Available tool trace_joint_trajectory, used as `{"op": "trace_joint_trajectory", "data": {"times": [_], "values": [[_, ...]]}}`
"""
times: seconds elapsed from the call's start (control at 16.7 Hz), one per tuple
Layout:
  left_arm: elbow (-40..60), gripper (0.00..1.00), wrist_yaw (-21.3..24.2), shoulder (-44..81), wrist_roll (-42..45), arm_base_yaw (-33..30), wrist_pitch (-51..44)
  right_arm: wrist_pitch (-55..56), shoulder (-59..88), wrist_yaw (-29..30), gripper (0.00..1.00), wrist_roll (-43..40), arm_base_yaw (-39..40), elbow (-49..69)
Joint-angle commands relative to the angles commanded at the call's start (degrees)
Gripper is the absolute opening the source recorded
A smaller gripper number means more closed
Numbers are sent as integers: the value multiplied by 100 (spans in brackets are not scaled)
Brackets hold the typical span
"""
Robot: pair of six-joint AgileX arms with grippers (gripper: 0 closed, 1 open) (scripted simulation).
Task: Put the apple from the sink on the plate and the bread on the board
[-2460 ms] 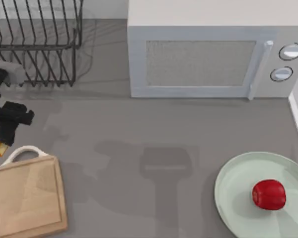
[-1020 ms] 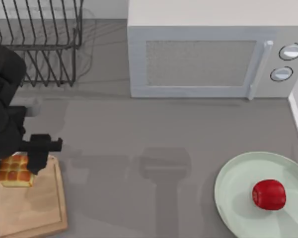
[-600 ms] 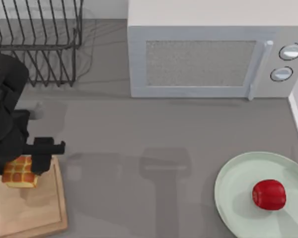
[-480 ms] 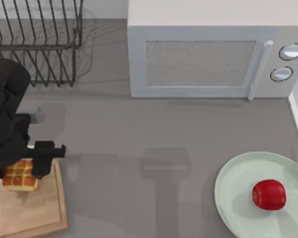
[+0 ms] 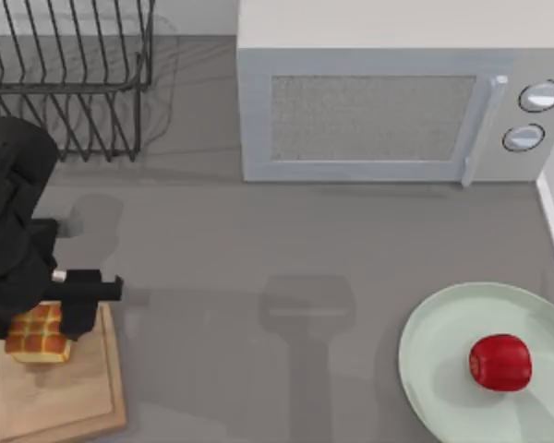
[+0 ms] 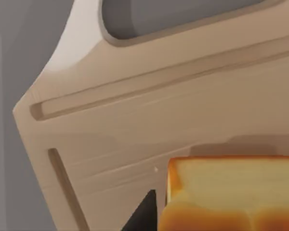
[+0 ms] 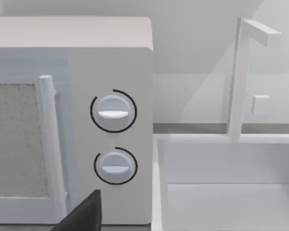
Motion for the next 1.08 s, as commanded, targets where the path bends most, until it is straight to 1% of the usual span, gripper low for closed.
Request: {"op": "trace_joint_trajectory", "data": {"times": [0.6, 0.66, 1.08], "values": [[0, 98, 0, 0, 0, 0, 0, 0, 0, 0, 100, 0, 0, 0], [0, 100, 0, 0, 0, 0, 0, 0, 0, 0, 100, 0, 0, 0], [0, 100, 0, 0, 0, 0, 0, 0, 0, 0, 100, 0, 0, 0]]}}
